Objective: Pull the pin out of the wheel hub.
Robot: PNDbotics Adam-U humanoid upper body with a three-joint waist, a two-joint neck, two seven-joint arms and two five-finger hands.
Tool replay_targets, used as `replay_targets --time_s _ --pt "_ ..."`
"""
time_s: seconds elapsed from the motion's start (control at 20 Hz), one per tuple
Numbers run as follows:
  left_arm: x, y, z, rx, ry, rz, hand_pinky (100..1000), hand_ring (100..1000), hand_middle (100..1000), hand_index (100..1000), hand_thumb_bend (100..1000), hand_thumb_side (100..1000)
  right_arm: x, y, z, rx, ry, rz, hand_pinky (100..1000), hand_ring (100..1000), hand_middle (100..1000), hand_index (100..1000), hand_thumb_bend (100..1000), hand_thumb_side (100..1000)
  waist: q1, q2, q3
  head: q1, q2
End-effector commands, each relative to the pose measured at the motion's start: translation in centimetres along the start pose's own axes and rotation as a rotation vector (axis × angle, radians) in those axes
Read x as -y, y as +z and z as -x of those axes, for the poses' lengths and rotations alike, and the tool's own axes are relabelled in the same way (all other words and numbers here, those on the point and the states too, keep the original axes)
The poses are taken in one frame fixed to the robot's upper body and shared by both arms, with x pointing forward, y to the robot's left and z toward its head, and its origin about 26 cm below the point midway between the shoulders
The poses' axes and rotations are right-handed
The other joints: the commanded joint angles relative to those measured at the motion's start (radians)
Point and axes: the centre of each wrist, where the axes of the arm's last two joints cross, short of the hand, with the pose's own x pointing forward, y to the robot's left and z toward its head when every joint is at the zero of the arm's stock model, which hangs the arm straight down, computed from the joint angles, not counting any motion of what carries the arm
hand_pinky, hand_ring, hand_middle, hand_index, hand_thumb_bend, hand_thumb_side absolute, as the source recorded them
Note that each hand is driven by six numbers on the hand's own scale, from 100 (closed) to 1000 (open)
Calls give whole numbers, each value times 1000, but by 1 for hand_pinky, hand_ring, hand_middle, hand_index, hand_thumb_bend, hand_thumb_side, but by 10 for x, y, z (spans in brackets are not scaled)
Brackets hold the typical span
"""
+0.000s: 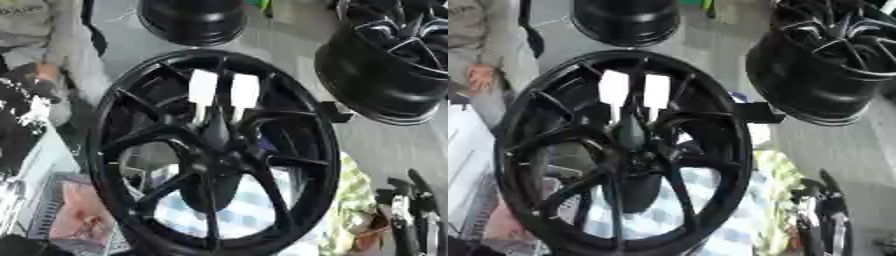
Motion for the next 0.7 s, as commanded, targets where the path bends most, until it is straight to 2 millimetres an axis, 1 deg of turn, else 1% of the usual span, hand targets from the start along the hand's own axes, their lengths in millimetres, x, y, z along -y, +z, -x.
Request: replay_targets --time_s 0.05,0.5,0.6,0.7 --pt "-3 -5 -8 34 -8 -5 695 547 575 834 189 492 2 -5 -4 25 2 6 575 595 658 895 100 624 10 -11 -2 0 -8" --pt "-6 -7 -11 50 -20 6 695 547 575 834 187 479 2 -5 -4 25 4 6 575 596 659 895 100 622 10 -11 -3 -1 -9" --pt "-11 -8 -18 73 -50 25 697 548 577 834 186 471 3 -5 -4 26 7 4 575 596 659 895 100 622 12 -11 -4 -3 -9" --pt "-22 -12 -32 127 -122 76 703 553 587 839 186 462 4 -6 -4 26 12 2 575 596 659 895 100 621 15 -12 -6 -4 -11"
